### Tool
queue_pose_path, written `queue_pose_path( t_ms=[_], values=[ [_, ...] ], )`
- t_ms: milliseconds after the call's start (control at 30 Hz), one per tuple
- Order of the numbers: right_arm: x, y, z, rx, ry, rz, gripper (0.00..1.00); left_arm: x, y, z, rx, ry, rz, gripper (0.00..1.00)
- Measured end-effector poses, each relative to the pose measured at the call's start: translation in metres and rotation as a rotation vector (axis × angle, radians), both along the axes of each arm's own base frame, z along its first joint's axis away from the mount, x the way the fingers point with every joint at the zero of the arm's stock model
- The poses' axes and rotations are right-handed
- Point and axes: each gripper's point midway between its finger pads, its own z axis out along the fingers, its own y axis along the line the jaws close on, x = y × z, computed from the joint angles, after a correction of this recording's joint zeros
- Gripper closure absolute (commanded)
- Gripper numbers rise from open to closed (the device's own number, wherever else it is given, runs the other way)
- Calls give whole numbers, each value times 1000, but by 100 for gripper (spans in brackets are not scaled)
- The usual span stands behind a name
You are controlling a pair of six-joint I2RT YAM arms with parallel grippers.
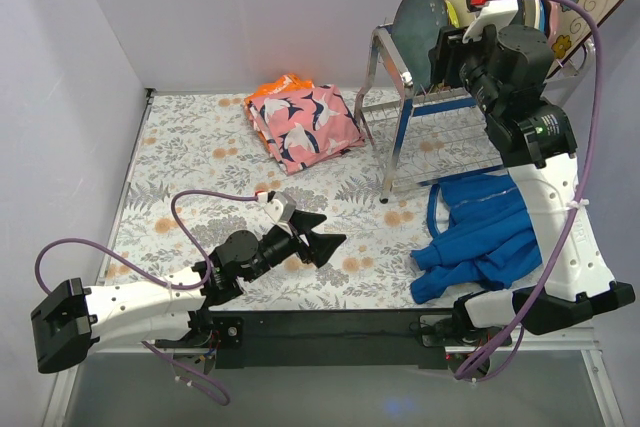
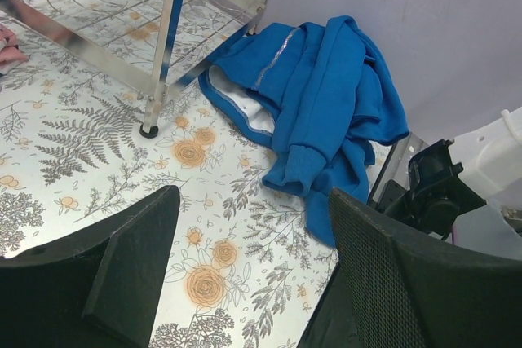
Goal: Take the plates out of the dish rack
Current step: Unload the plate from the dish rack.
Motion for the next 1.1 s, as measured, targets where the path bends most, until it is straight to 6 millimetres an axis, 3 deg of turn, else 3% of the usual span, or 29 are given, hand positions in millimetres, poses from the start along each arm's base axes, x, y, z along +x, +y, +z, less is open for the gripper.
queue_pose_path(
  t_ms=[300,700,1100],
  values=[
    [4,9,1,0,-21,43,46,0,-2,-5,17,0,-3,29],
    [30,10,-13,8,-29,-10,52,0,-3,-7,23,3,-7,29],
    [42,17,-38,27,-43,-93,51,0,-3,-7,24,3,-7,30]
  ],
)
